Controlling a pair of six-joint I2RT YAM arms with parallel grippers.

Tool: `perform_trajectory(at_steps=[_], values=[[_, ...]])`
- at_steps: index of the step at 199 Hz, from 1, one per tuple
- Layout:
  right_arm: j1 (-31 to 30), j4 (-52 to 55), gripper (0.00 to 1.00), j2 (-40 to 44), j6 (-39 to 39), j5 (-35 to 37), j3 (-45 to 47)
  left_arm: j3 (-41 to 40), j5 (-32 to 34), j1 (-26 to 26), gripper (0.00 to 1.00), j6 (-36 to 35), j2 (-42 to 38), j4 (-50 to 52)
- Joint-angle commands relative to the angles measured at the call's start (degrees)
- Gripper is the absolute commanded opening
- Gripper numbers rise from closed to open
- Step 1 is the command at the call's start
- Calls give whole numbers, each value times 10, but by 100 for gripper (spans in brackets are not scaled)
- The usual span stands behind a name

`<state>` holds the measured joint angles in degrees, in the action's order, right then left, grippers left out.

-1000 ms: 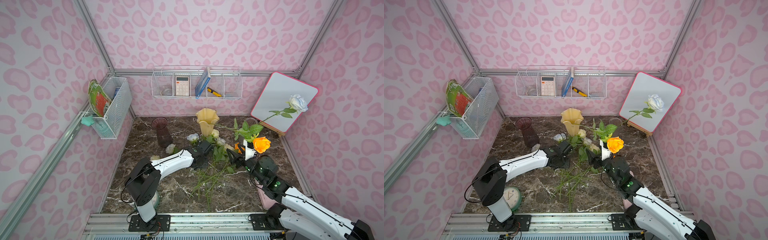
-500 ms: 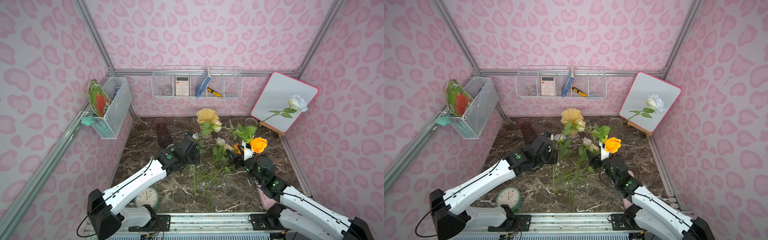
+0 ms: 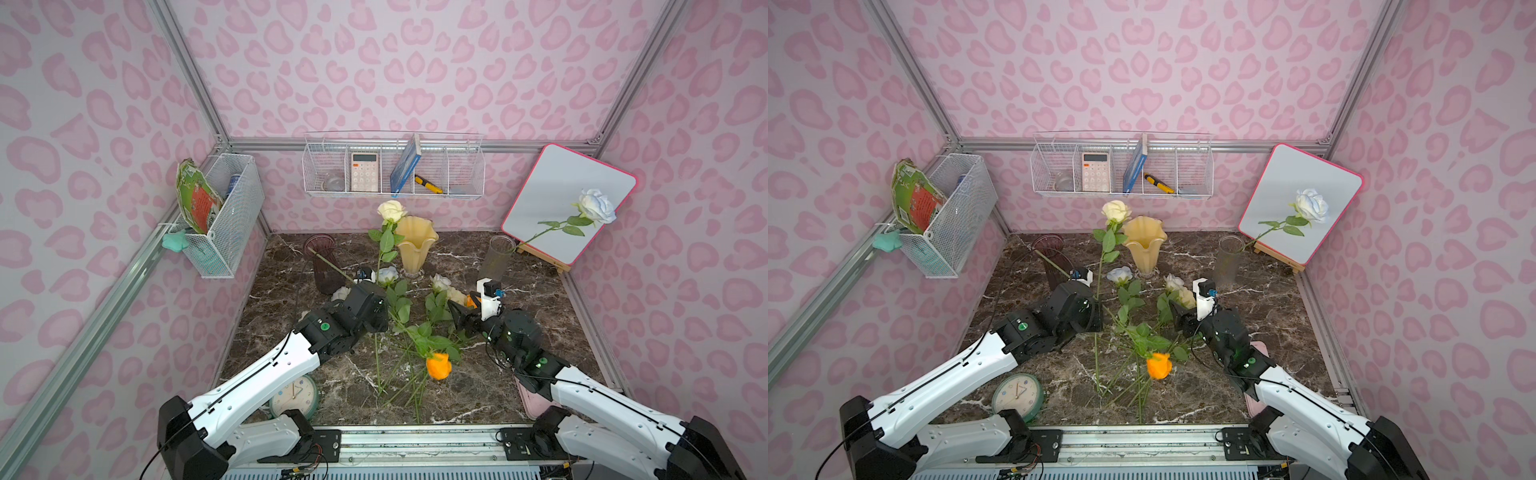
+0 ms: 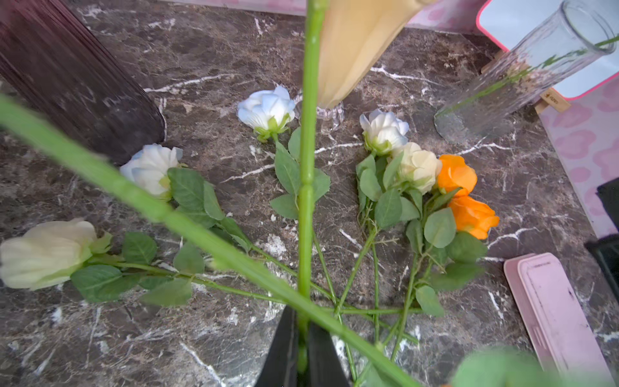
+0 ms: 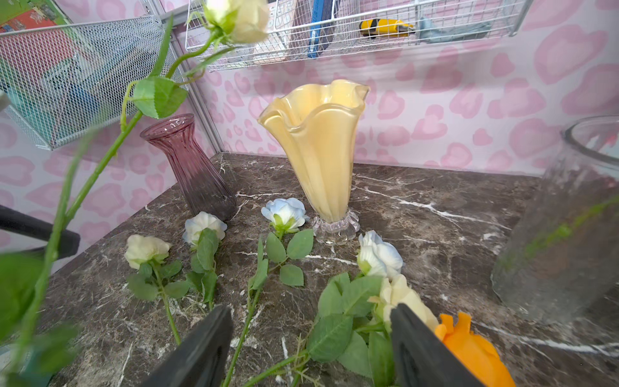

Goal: Arrange the flowers in different vases according to their colors
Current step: Pick up the flower at the center of the board.

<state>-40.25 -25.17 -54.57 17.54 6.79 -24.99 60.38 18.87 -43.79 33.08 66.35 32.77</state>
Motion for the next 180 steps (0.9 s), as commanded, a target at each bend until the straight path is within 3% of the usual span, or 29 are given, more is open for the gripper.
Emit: perform_trajectory(at_steps=[1, 74, 117, 180], values=[[1, -24, 77, 3, 5, 0, 7, -12, 39, 2, 0, -3, -9, -40], [8, -32, 78, -17, -8, -38, 8, -18, 44, 5, 0, -11, 14, -70], [8, -32, 80, -89, -27, -188, -43, -12, 42, 8, 0, -14, 16, -65], [-59, 3, 77, -254, -236, -179, -164, -10, 37, 9, 0, -12, 19, -62]])
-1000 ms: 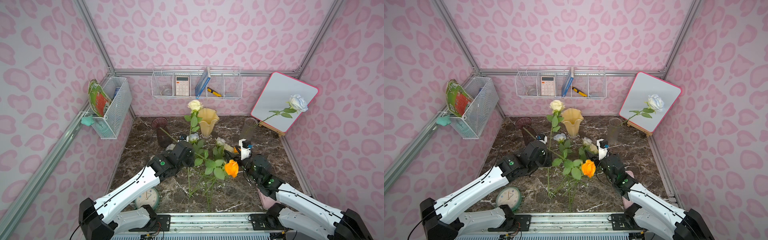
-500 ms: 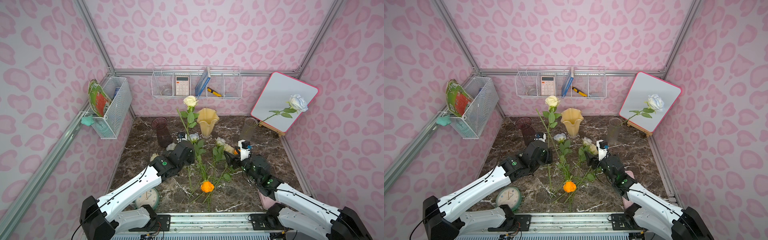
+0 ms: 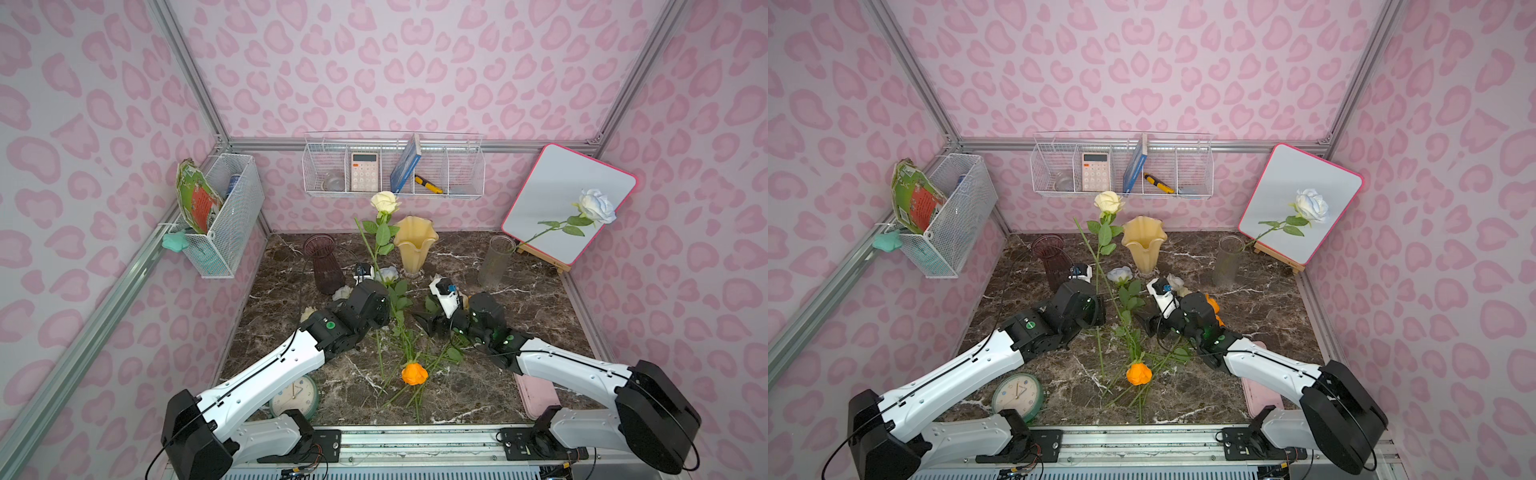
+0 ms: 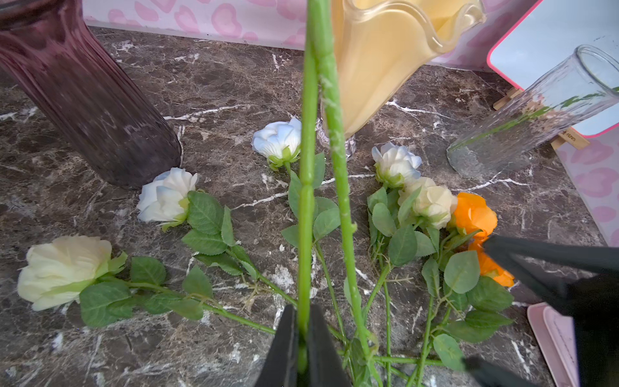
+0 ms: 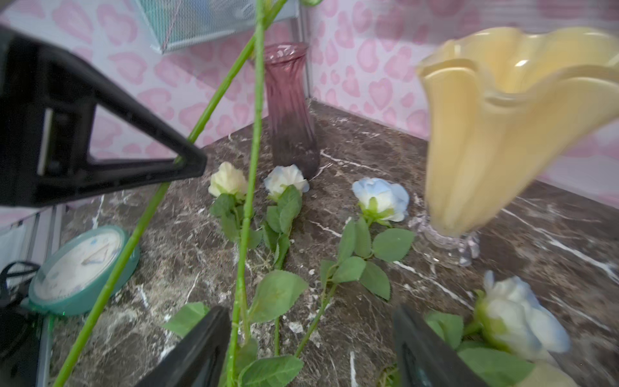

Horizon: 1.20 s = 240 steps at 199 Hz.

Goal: Arrange the flowers in different vases according to their colors
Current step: Pick up the flower at the center of the board.

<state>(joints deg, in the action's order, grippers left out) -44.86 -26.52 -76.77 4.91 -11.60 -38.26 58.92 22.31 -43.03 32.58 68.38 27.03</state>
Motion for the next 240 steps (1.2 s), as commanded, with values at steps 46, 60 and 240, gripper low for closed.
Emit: perform_trajectory(at_steps=[46, 60, 240], values=[[-29, 33, 77, -28, -210, 110, -52, 8, -2, 4, 0, -10, -2, 4], [-30, 19, 77, -31, -234, 142, -52, 10, -7, 8, 0, -13, 2, 2], [44, 39, 76, -89, -83, 173, -99, 186, 40, 152, 0, -227, 27, 76]])
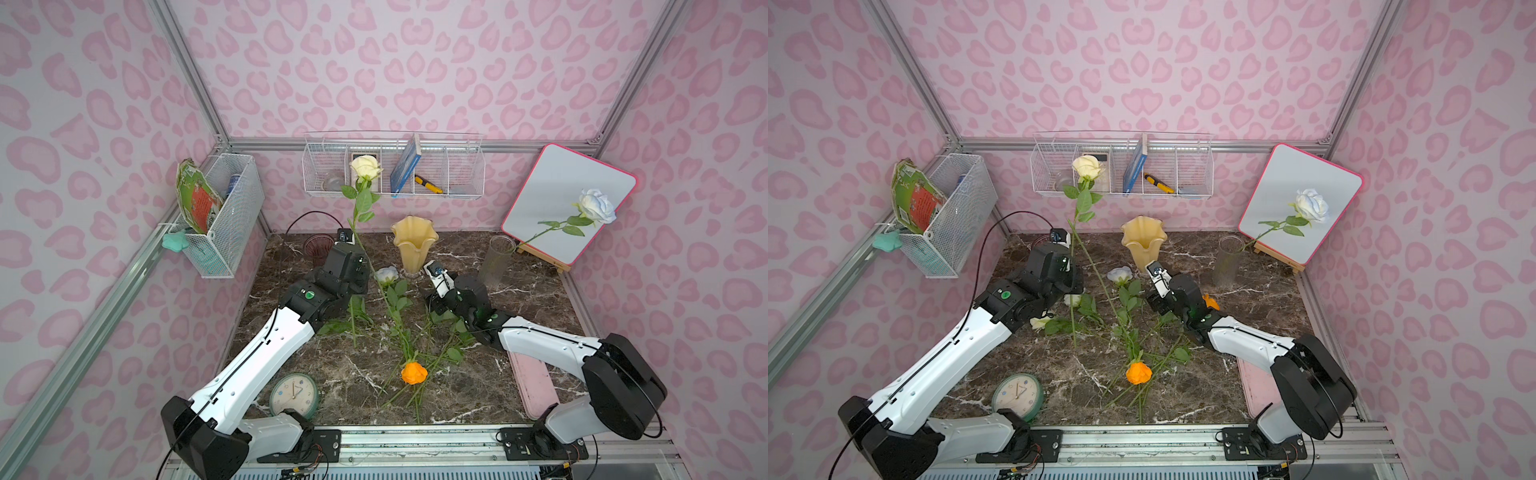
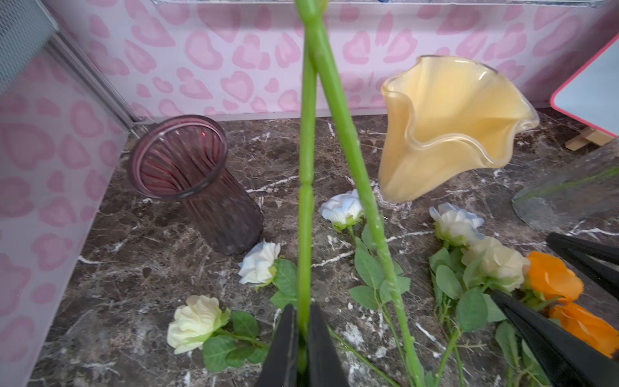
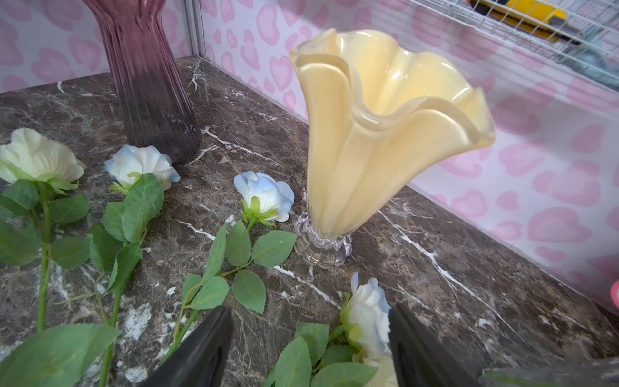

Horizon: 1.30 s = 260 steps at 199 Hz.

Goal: Arrange the flowers in different vases according to their colors
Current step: Pick up the flower at the center of the board, then insert the flower into the vase.

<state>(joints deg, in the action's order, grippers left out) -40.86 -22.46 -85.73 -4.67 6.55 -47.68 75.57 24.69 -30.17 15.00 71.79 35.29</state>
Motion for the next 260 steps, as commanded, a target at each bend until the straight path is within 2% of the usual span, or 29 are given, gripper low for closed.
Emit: perform_trajectory(at_steps=[1, 70, 99, 144, 206, 260], values=[[4, -1, 76, 0, 13, -9, -5, 21, 16, 25, 0, -52, -7, -7], [16, -8, 76, -2, 13, -23, -13, 134, 4, 105, 0, -119, 27, -30], [17, -10, 76, -5, 13, -33, -18, 153, 7, 116, 0, -137, 34, -57], [17, -15, 76, -11, 9, -37, -17, 127, -17, 177, 0, -139, 24, -179], [15, -22, 76, -16, 15, -59, -20, 148, -50, 217, 0, -163, 112, -349], [10, -15, 77, -4, 10, -92, -4, 161, -71, 249, 0, -169, 189, -449]])
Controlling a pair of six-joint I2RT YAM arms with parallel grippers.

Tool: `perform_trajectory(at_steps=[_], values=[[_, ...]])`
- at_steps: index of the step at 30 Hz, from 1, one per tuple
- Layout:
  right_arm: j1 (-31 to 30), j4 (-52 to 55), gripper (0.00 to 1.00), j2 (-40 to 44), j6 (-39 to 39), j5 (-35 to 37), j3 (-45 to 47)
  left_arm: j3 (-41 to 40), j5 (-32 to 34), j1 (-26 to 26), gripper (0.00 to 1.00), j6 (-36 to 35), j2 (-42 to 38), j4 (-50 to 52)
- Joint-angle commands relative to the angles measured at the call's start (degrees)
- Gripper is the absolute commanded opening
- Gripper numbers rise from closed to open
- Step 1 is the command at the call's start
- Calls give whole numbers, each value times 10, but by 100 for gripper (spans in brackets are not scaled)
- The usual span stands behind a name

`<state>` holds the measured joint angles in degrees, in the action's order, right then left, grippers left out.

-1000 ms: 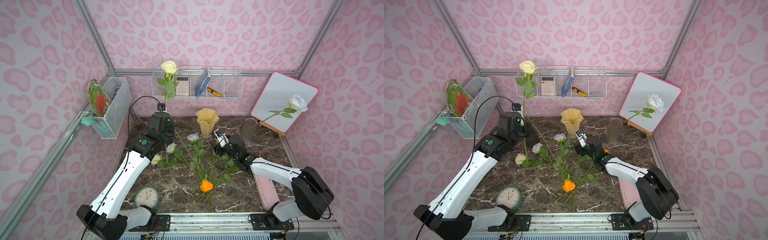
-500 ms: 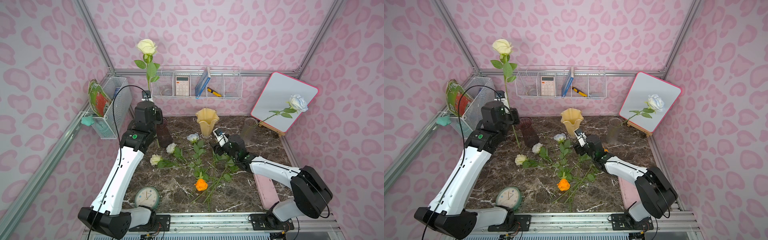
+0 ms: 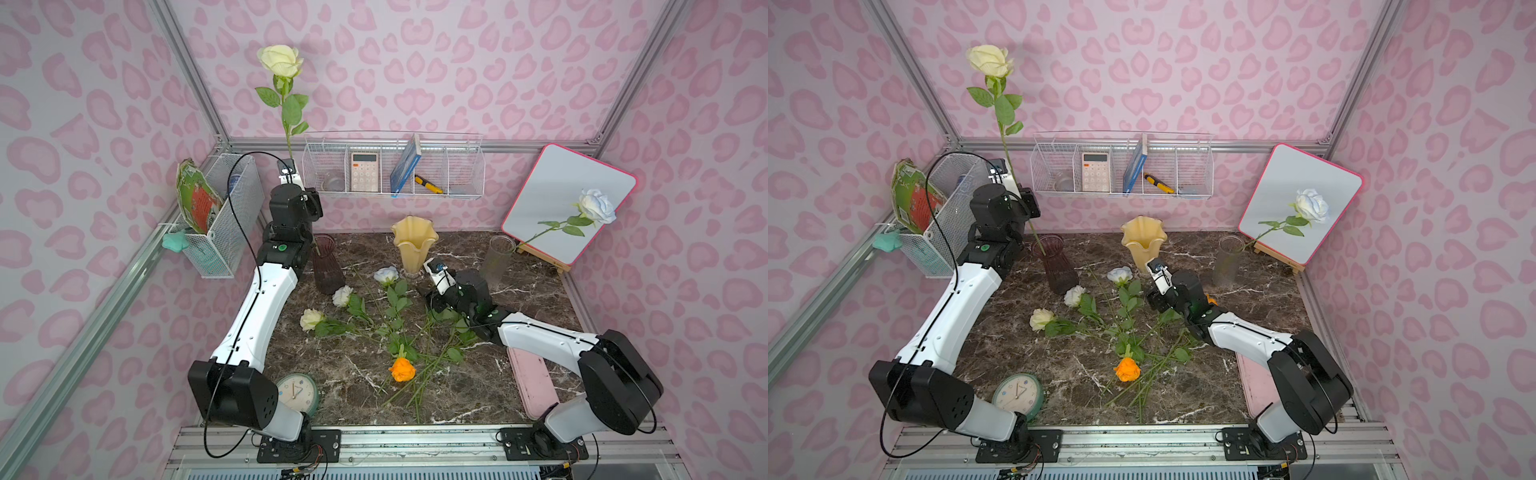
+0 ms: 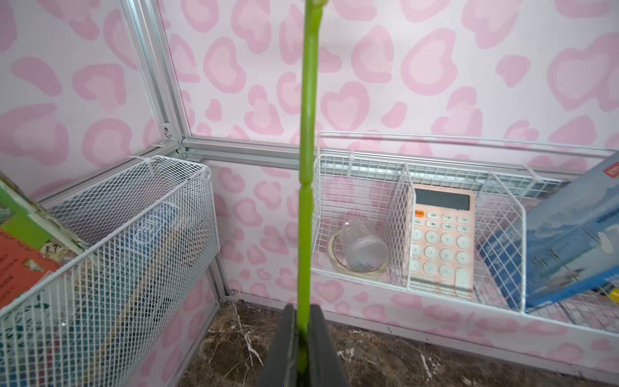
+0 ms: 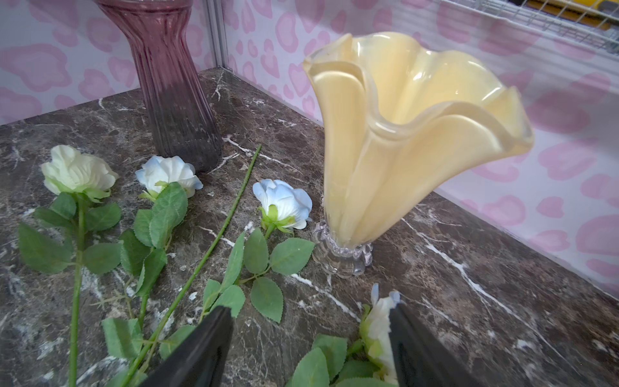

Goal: Arrange the flowers in different vases according to their colors
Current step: Insert the flower into the vase.

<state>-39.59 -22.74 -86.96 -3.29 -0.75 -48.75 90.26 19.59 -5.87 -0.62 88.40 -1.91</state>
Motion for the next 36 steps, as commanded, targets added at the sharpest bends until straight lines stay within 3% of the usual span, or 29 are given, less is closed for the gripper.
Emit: perform_trajectory(at_steps=[1, 9, 18, 30, 31, 32, 36], values=[[-3, -13, 77, 9, -4, -19, 7, 15, -20, 6, 0, -13, 25, -78], [-7, -23, 77, 24, -8, -52, 28, 34, -32, 11, 0, -20, 92, -110], [-16, 71, 74, -11, -47, -84, -31, -94, -31, 11, 0, -15, 80, -169], [-73, 163, 71, -47, 1, -60, -69, -191, -31, 9, 0, -15, 54, -185], [-74, 163, 71, -45, 5, -60, -66, -194, -18, 9, 32, 20, 51, -182], [-75, 161, 71, -42, 10, -58, -62, -193, -20, 8, 47, 27, 47, -171], [-74, 154, 71, -19, 27, -51, -42, -205, -33, 5, 56, 26, 28, -149]])
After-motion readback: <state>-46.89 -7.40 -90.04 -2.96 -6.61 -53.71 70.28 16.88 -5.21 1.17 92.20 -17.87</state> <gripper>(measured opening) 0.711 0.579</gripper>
